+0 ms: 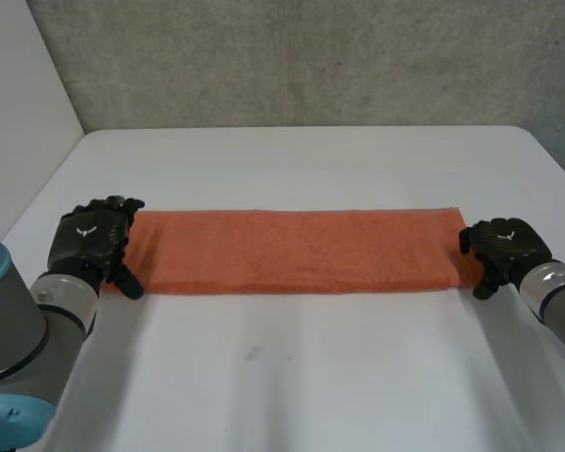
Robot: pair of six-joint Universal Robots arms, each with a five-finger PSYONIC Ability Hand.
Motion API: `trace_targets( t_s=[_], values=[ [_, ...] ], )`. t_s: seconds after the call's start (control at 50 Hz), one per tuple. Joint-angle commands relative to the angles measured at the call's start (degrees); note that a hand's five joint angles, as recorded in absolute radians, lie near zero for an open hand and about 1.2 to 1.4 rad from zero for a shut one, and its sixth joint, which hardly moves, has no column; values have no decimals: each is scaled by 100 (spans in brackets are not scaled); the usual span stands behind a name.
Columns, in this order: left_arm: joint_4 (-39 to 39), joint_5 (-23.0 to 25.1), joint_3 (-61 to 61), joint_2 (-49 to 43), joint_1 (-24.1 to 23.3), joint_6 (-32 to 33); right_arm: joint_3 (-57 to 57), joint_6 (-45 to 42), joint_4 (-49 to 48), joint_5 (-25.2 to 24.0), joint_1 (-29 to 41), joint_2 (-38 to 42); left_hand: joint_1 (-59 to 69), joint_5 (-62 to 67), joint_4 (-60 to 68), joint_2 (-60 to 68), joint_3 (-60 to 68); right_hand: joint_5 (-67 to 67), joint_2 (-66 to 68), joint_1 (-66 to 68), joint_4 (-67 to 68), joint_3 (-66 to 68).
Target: Fold the laundry
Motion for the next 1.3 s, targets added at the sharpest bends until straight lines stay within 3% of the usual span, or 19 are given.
trace_targets(
  t_s=[0.02, 0.1, 0.16, 0.18, 0.2, 0.22, 0.42, 0.58, 0.62, 0.74, 0.8, 0.84, 0.9, 0.94, 1.02, 1.06, 1.12, 1.16, 1.3],
  values=[
    [32, 8, -4, -17, 11, 26, -157, -249, -3, 12, -59, 245, -41, -188, 34, 53, 41, 894, 763, 1291, 771, 770],
    [32, 17, -13, -9, 3, 26, -227, -266, -12, 21, -68, 333, -41, -188, 34, 53, 41, 1247, 1117, 1644, 1124, 1123],
    [32, 17, -22, -9, 3, 26, -280, -266, -82, 29, -68, 386, -41, -188, 34, 53, 41, 2475, 2344, 2872, 2352, 2351],
    [32, 17, -22, -9, 3, 26, -323, -275, -117, 38, -68, 421, -41, -188, 34, 53, 41, 3724, 3593, 4121, 3601, 3600],
    [32, 17, -30, -9, -6, 26, -324, -275, -117, 38, -68, 421, -41, -188, 34, 53, 41, 3736, 3606, 4133, 3614, 3613],
    [32, 17, -30, -9, -6, 26, -358, -267, -152, 38, -68, 439, -41, -188, 34, 53, 41, 4613, 4483, 5010, 4491, 4490],
    [32, 0, -30, 0, -6, 26, -411, -258, -231, 170, -402, 351, -41, -188, 34, 53, 41, 4622, 4492, 5019, 4499, 4498],
    [23, -9, -30, 9, -6, 26, -684, -583, -126, 407, -1299, 342, -41, -188, 34, 53, 41, 4622, 4492, 5019, 4499, 4498],
    [23, -9, -30, 9, -6, 26, -841, -1002, -135, 477, -1867, 264, -41, -188, 34, 53, 41, 4622, 4492, 5019, 4499, 4498],
    [5, -9, -30, 18, -15, 26, -1211, -1400, 59, 469, -2090, 202, -41, -188, 34, 53, 41, 4622, 4492, 5019, 4499, 4498],
    [-3, -9, -30, 27, -15, 26, -1501, -1163, 287, 469, -1808, 78, -41, -188, 34, 53, 41, 4622, 4492, 5019, 4499, 4498],
    [-3, -9, -22, 27, -15, 26, -1729, -796, 427, 460, -1135, -131, -41, -188, 34, 53, 41, 4622, 4492, 5019, 4499, 4498],
    [-21, -9, -13, 35, 3, 17, -1826, -688, 437, 460, -692, -229, -41, -188, 34, 53, 41, 4622, 4492, 5019, 4499, 4498],
    [-21, -18, -4, 35, 11, 17, -2054, -461, 437, 460, 209, -282, -41, -188, 34, 53, 41, 4622, 4492, 5019, 4499, 4498],
    [-21, -18, -4, 44, 46, 17, -2275, -328, 410, 416, 1110, -203, -41, -188, 34, 53, 41, 4622, 4492, 5019, 4499, 4498],
    [-30, -18, 5, 44, 55, 17, -2537, -258, 384, 390, 1975, 77, -41, -188, 34, 53, 41, 4622, 4492, 5019, 4499, 4498],
    [-21, -18, 5, 44, 64, 17, -2697, -249, 366, 372, 2419, 289, -41, -188, 34, 53, 41, 4622, 4492, 5019, 4499, 4498],
    [-21, -18, 5, 44, 64, 17, -2977, -231, 235, 363, 3233, 744, -41, -188, 34, 53, 41, 4622, 4492, 5019, 4499, 4498],
    [-21, -9, 5, 44, 73, 17, -3197, -231, -20, 328, 4131, 1658, -41, -188, 34, 53, 41, 4622, 4492, 5019, 4499, 4498]
  ],
)
